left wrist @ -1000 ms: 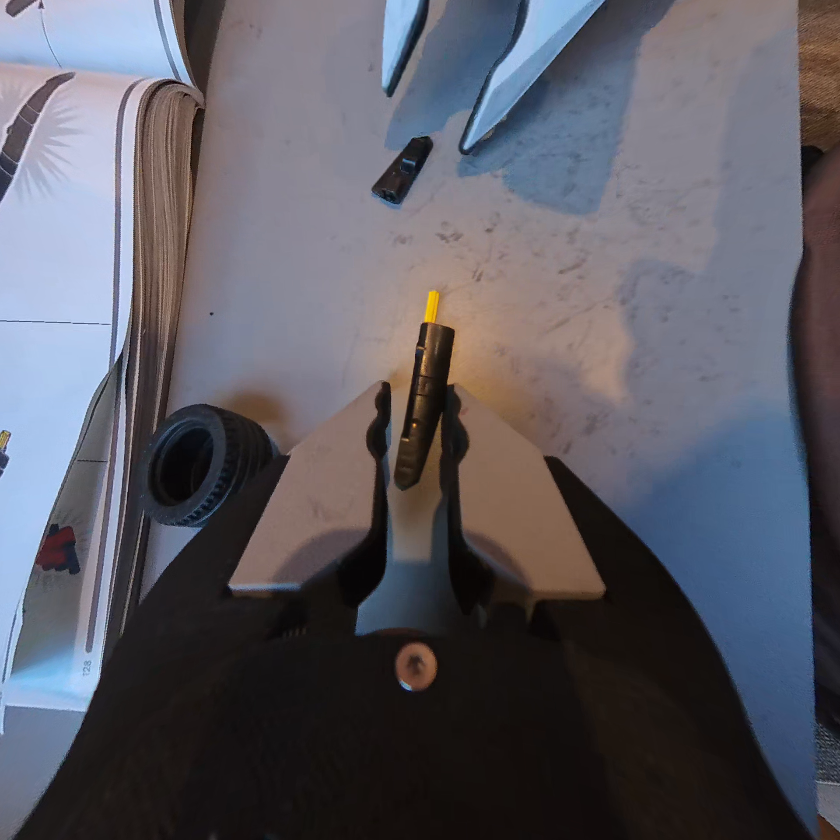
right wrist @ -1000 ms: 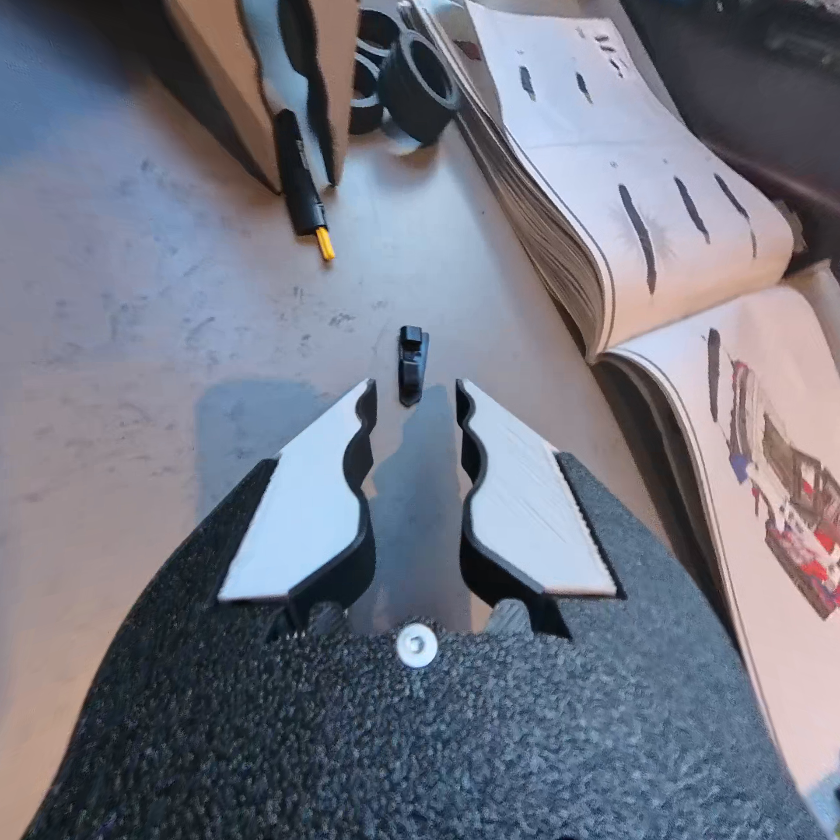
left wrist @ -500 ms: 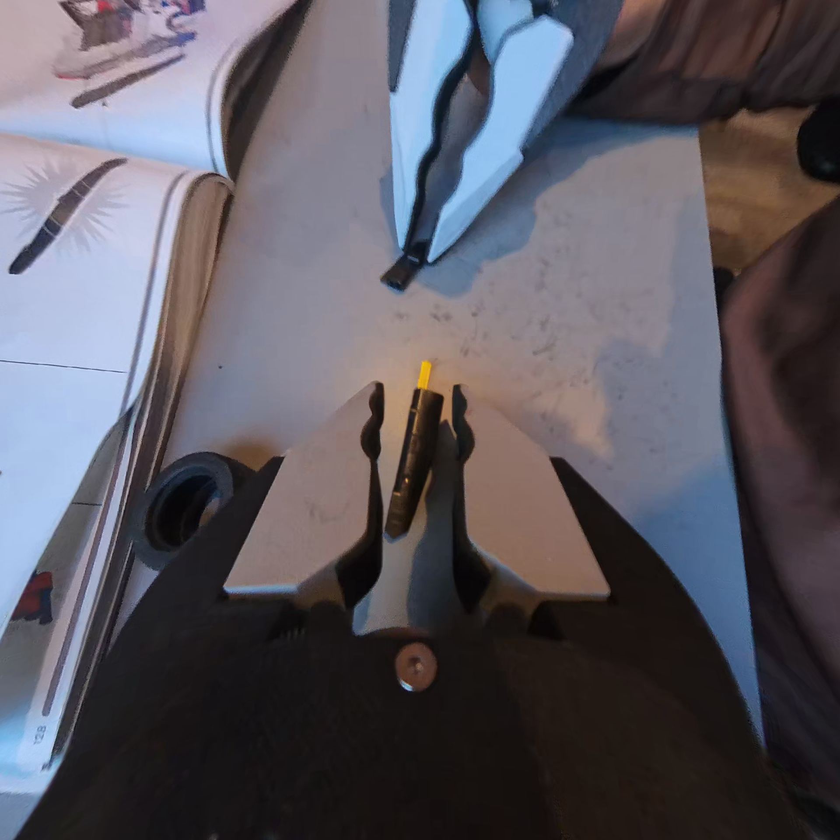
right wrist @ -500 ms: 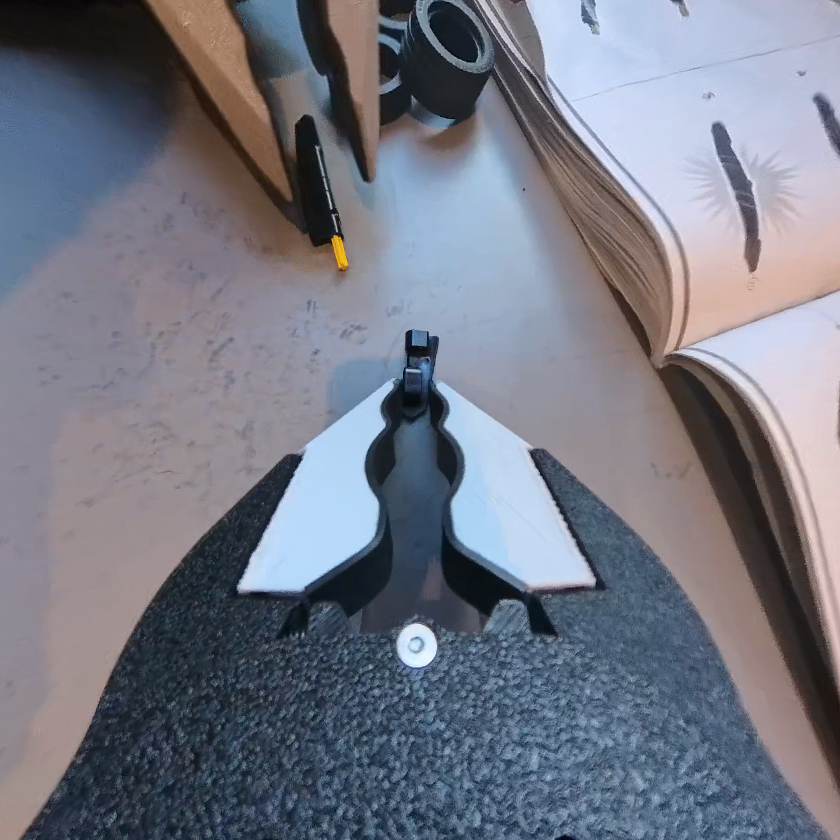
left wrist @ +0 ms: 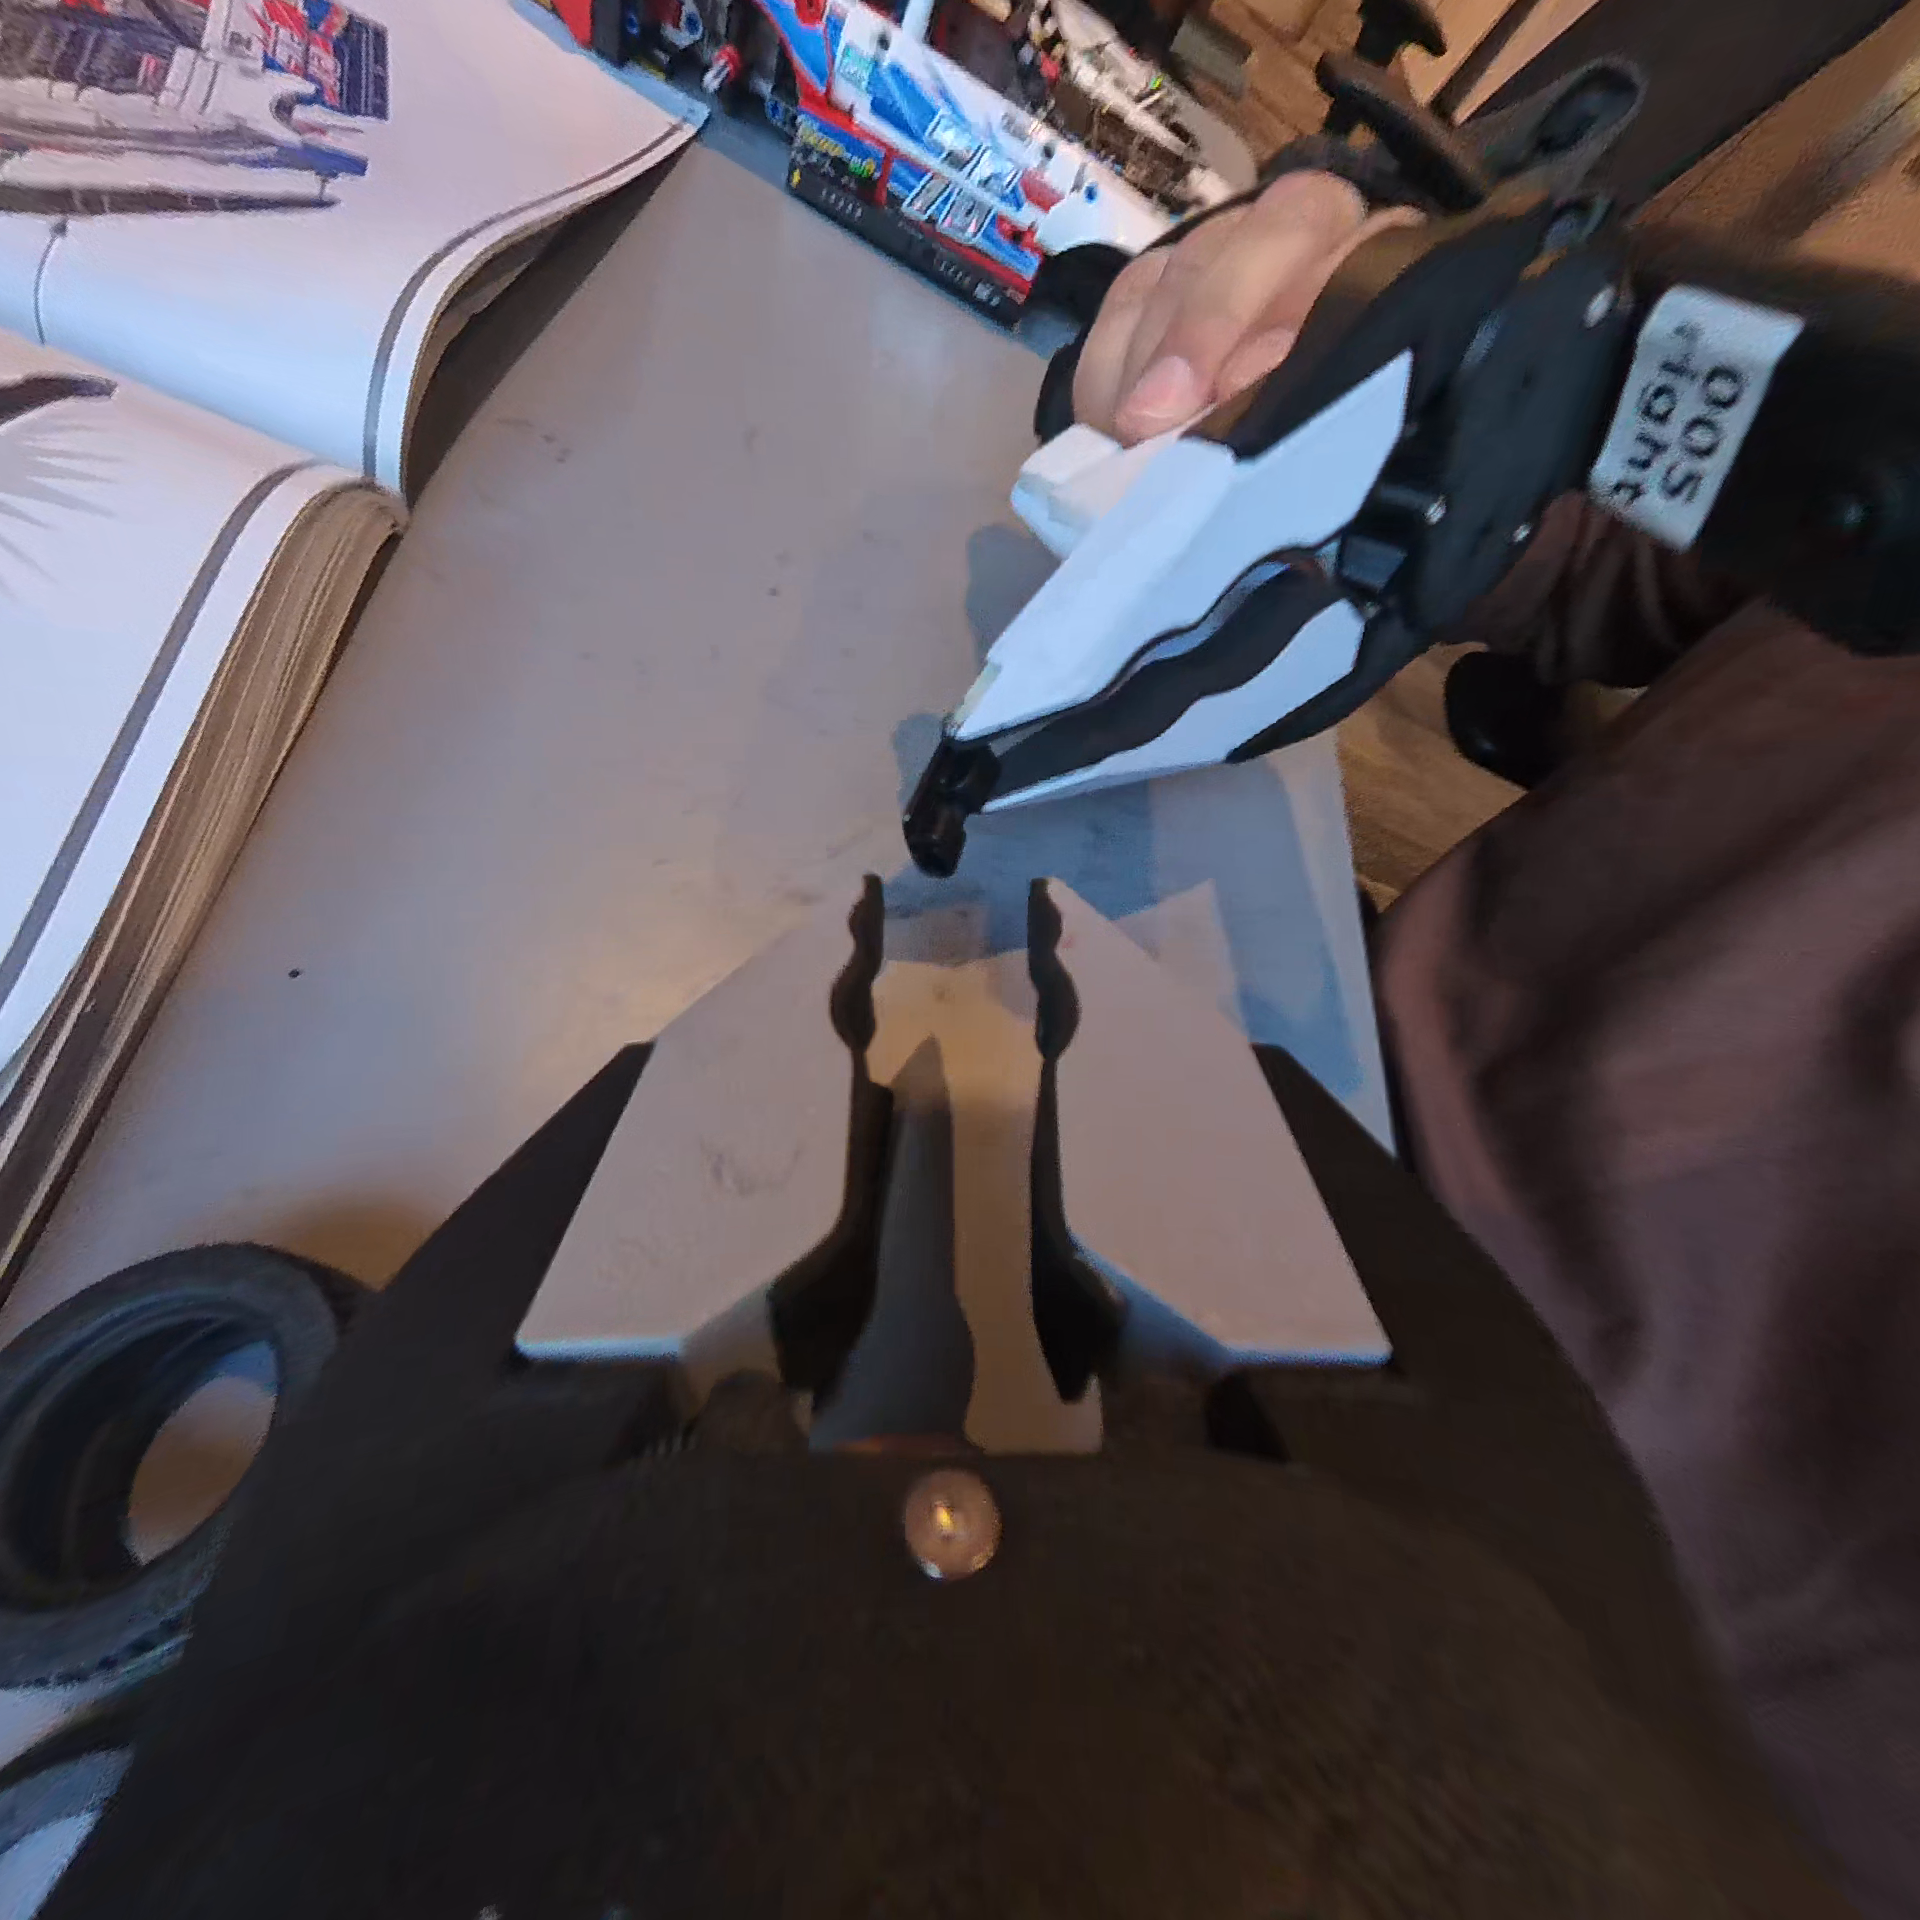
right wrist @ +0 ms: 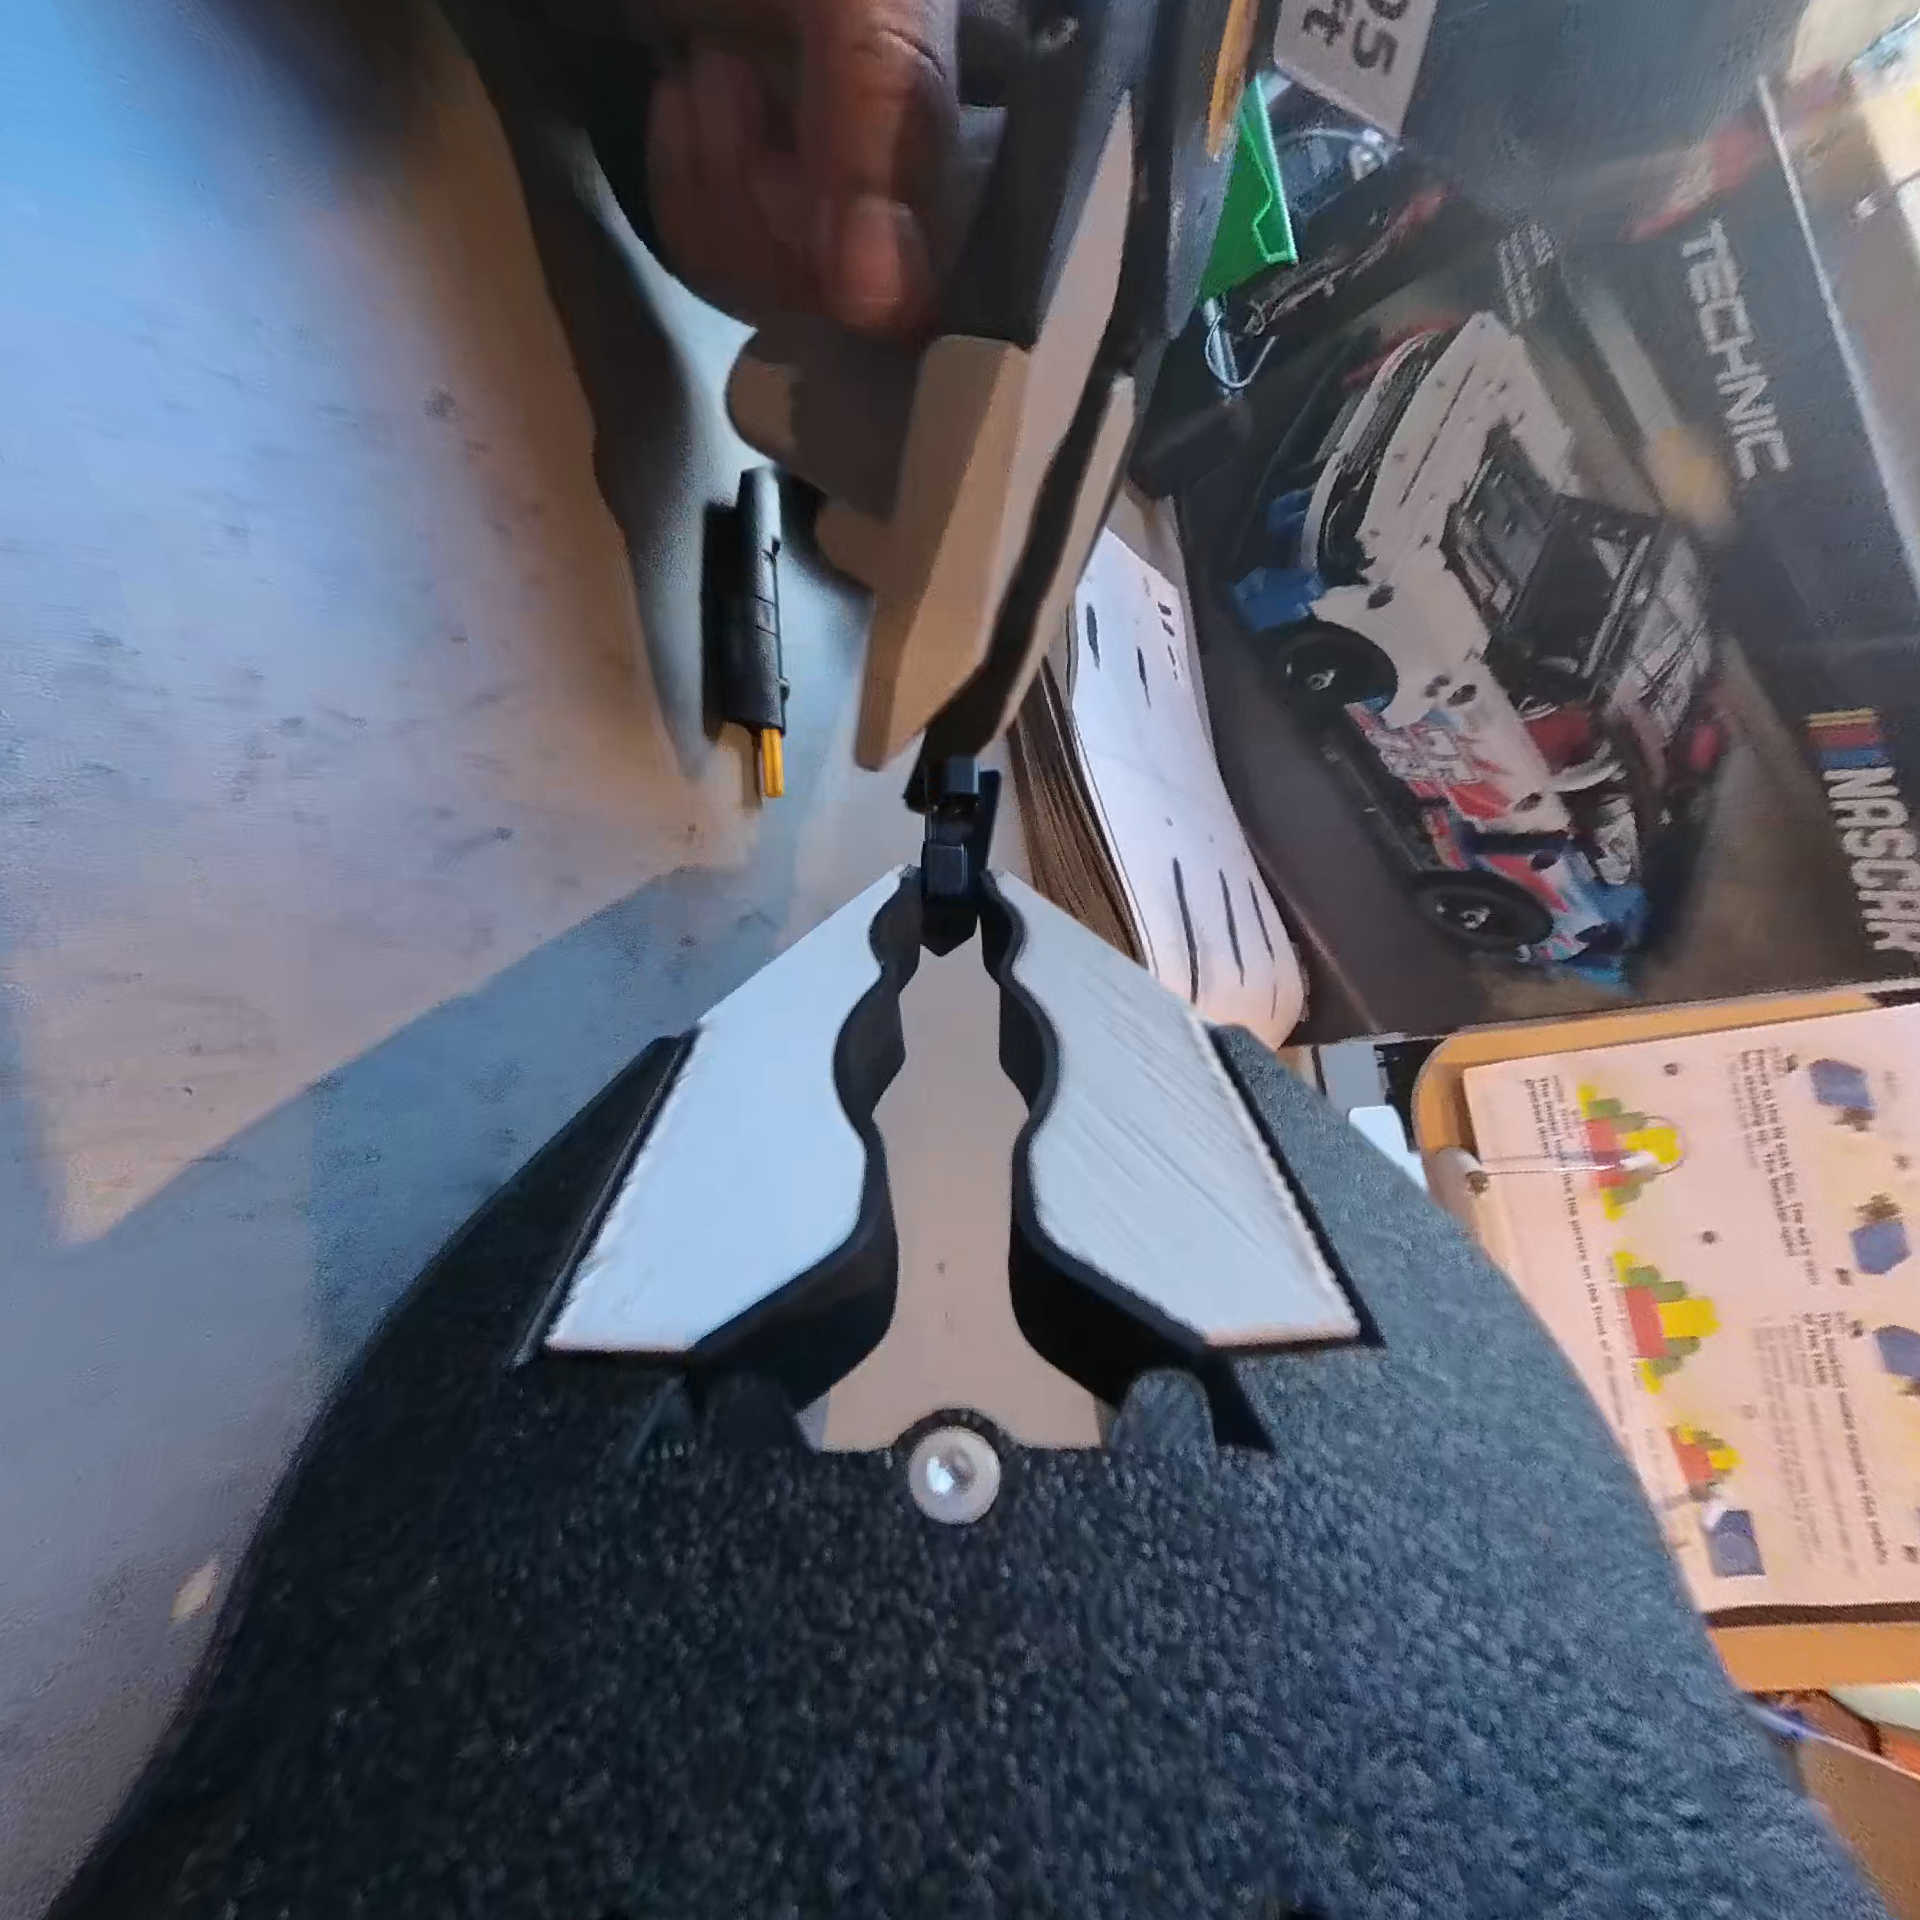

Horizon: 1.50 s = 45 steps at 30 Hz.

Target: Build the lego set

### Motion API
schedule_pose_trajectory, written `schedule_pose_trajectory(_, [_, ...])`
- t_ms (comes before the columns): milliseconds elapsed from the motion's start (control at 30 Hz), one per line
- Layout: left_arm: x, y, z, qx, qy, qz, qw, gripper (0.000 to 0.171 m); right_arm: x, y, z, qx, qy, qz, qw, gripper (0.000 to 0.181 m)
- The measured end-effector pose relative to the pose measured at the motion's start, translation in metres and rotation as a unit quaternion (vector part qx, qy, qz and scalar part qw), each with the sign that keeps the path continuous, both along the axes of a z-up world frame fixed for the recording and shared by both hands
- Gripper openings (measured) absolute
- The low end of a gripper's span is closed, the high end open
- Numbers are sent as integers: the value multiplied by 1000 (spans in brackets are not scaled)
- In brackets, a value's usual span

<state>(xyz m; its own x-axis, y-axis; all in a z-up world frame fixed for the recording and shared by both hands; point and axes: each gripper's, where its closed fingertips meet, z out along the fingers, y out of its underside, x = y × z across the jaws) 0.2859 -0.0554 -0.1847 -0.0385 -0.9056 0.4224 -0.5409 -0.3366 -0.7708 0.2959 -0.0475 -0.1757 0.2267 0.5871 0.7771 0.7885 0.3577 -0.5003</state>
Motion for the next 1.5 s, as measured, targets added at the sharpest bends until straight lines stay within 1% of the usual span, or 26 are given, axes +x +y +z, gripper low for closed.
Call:
schedule_pose_trajectory(133, [3,-4,14,-10,-35,-4,999,8,-3,-2,1,18,-10,3,1000,7])
schedule_pose_trajectory(267, [3,-4,12,4,-32,-6,999,7,-4,-3,-1,10,-6,6,1000,7])
schedule_pose_trajectory(367, [1,-3,9,58,-26,-13,998,6,-4,-4,0,-20,24,17,999,7])
schedule_pose_trajectory(400, [1,-1,9,89,-27,-13,996,6,-3,-4,0,-43,43,20,998,6])
schedule_pose_trajectory(433, [0,1,7,139,-26,-13,990,6,0,-3,0,-75,64,23,995,6])
schedule_pose_trajectory(500, [-3,8,3,260,-11,-19,965,6,2,-3,-2,-158,113,33,980,9])
schedule_pose_trajectory(533, [-4,7,3,309,-13,-29,951,6,2,-5,-3,-205,138,43,968,16])
schedule_pose_trajectory(567, [-4,3,3,358,-21,-49,932,6,1,-9,-6,-256,156,55,953,15])
schedule_pose_trajectory(600, [-5,-4,4,411,-32,-77,908,6,0,-11,-9,-302,169,60,936,14])
schedule_pose_trajectory(667, [-5,-6,7,523,-42,-95,846,5,-2,-15,-11,-377,190,70,904,30])
schedule_pose_trajectory(733, [-5,-1,4,605,-14,-105,789,6,-4,-20,-8,-427,209,85,875,27])
schedule_pose_trajectory(800, [-4,-5,3,653,-15,-121,748,6,-4,-20,-8,-453,217,90,860,25])
schedule_pose_trajectory(900, [-4,-6,0,704,-5,-131,698,6,-7,-25,-7,-482,223,104,841,21])
schedule_pose_trajectory(1000, [-2,-9,0,733,-5,-133,667,6,-8,-23,-6,-496,232,104,830,17])
schedule_pose_trajectory(1067, [0,-15,6,746,-18,-131,653,5,-9,-24,-7,-503,225,109,827,19])
schedule_pose_trajectory(1100, [1,-16,7,749,-17,-132,649,5,-9,-26,-7,-505,221,114,826,18])
schedule_pose_trajectory(1167, [0,-17,6,748,-19,-134,650,5,-10,-30,-8,-505,211,123,828,11])
schedule_pose_trajectory(1233, [-1,-16,5,740,-20,-133,660,6,-11,-29,-9,-496,205,122,835,11])
schedule_pose_trajectory(1267, [-1,-15,5,730,-21,-126,672,6,-11,-29,-9,-491,205,121,838,11])
schedule_pose_trajectory(1300, [-1,-15,5,714,-24,-117,689,6,-10,-27,-10,-483,202,117,844,11])
schedule_pose_trajectory(1333, [-2,-14,6,689,-28,-109,716,6,-8,-23,-13,-469,194,105,855,10])
schedule_pose_trajectory(1367, [-6,-11,6,654,-26,-100,749,8,-4,-17,-19,-450,178,87,871,10])
schedule_pose_trajectory(1433, [-16,-9,6,552,-20,-93,828,23,5,-8,-32,-408,135,52,902,11])
schedule_pose_trajectory(1467, [-23,-7,7,500,-15,-89,861,24,8,-5,-37,-392,118,40,912,10])
schedule_pose_trajectory(1500, [-28,-2,10,460,-14,-72,885,30,8,-4,-40,-380,103,34,918,10])
